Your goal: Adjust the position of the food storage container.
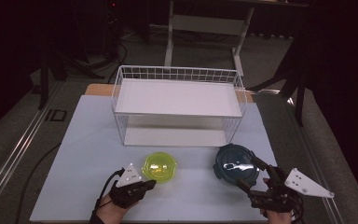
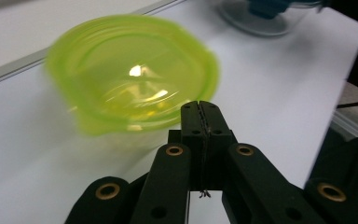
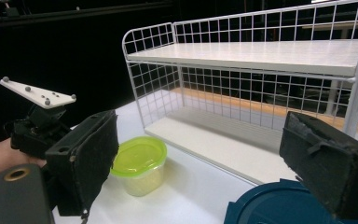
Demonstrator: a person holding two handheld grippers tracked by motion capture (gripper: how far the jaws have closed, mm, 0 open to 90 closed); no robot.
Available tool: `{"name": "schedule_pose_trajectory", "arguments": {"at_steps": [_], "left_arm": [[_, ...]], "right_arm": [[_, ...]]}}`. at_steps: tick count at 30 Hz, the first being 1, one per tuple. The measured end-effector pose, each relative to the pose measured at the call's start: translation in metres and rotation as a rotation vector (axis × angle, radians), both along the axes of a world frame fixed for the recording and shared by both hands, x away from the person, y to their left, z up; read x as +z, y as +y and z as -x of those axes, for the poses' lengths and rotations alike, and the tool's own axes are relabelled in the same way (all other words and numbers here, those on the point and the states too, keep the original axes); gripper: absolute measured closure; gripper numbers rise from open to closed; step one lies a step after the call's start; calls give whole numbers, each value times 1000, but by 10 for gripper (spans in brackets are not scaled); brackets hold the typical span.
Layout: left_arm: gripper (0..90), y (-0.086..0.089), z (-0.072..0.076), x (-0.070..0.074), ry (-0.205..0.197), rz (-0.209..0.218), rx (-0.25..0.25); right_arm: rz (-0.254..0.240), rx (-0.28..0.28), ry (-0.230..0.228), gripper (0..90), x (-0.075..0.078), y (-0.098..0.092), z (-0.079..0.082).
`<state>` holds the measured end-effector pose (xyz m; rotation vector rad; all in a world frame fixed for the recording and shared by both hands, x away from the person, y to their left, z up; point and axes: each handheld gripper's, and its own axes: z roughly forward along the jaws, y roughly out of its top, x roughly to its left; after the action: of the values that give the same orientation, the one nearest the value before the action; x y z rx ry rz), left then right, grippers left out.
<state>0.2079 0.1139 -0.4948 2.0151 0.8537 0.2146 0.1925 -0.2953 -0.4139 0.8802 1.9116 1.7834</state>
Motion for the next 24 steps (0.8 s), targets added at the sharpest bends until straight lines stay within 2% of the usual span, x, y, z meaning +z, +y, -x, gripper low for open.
{"name": "schedule_pose_trajectory", "arguments": {"at_steps": [4,10,12,14,17,19,24], "left_arm": [[894,-15,-5,3,17,10,-16],[894,-48,-12,3,32,-8,-46],[894,-59,-15,0,31,-31,-44],[894,-64,-20,-3,61,-41,-19],[894,-68,-22,-7,79,-36,23],[895,-65,-22,-7,72,-43,41],[894,-47,-20,-6,66,-46,88]], "right_arm": [[-1,1,5,111,-1,0,0],[-3,4,7,111,-1,-1,-1],[-4,7,6,111,-2,-1,-1],[-4,7,9,111,-2,-1,-1],[-8,11,11,111,-2,-1,0],[-10,15,11,111,-2,-1,0],[-13,17,14,111,-3,-1,-1]]}}
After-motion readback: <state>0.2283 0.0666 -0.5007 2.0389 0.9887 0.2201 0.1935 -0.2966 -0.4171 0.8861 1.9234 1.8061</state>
